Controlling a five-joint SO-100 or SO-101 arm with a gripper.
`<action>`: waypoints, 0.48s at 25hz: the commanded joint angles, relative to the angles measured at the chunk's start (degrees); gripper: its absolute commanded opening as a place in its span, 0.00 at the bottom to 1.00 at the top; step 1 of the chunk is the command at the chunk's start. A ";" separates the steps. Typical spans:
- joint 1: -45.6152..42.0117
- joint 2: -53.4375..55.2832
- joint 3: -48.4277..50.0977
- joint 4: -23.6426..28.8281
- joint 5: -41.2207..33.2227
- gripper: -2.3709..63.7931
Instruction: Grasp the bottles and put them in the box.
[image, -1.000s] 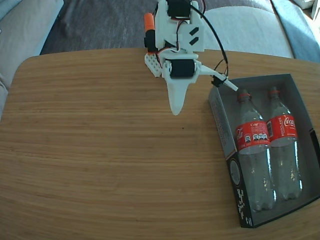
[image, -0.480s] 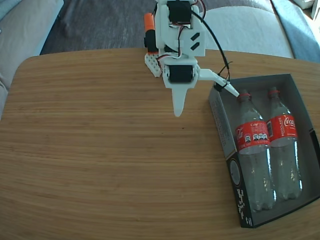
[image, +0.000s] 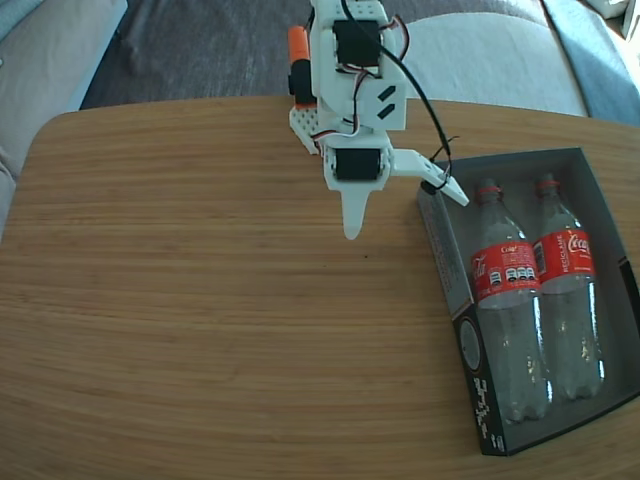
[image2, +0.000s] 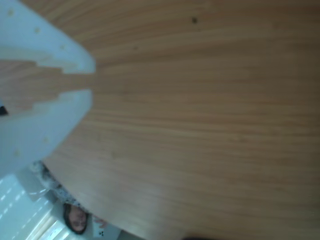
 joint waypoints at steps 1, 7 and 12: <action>0.00 0.62 -0.88 -0.70 -0.26 0.03; 4.66 0.62 -0.88 -0.44 -0.44 0.03; 5.36 0.62 -0.97 -0.26 -0.53 0.03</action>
